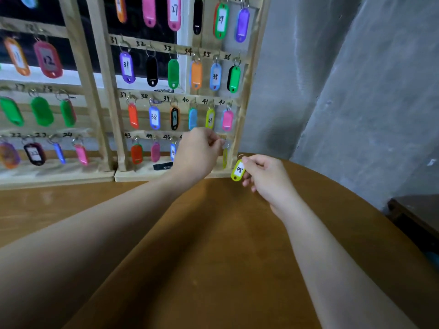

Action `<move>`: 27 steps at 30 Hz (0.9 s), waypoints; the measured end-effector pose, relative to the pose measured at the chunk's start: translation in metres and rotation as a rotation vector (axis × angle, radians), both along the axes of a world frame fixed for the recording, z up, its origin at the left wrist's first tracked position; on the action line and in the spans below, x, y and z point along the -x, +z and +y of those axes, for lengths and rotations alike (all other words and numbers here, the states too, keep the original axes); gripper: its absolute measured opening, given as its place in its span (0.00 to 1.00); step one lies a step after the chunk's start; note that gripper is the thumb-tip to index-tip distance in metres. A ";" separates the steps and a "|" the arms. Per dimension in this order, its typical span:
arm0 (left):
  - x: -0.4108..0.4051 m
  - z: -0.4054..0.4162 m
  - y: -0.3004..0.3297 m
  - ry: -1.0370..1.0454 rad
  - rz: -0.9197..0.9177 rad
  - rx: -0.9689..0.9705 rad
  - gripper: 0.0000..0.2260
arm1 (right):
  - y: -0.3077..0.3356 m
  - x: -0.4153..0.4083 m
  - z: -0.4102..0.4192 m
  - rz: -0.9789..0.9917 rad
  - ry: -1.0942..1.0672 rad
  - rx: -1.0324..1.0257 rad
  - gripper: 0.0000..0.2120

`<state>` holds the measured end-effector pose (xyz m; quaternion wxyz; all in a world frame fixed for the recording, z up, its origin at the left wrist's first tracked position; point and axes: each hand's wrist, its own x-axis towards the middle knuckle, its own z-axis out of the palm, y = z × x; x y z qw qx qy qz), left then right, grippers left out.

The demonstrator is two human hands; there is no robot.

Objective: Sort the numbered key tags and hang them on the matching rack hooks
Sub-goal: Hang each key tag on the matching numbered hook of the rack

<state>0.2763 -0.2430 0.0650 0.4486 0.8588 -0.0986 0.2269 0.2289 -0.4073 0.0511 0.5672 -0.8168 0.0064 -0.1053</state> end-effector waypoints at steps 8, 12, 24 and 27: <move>-0.033 -0.004 0.009 0.011 0.021 -0.169 0.13 | 0.010 -0.042 0.004 -0.028 0.124 0.030 0.10; -0.045 -0.004 0.009 0.064 0.034 -0.277 0.12 | 0.026 -0.068 -0.003 -0.112 0.128 0.096 0.11; -0.040 -0.001 0.016 0.024 0.053 -0.421 0.11 | 0.022 -0.088 0.004 -0.095 0.108 0.184 0.11; -0.038 0.003 0.014 0.006 0.061 -0.424 0.12 | 0.020 -0.086 0.009 -0.076 0.100 0.225 0.10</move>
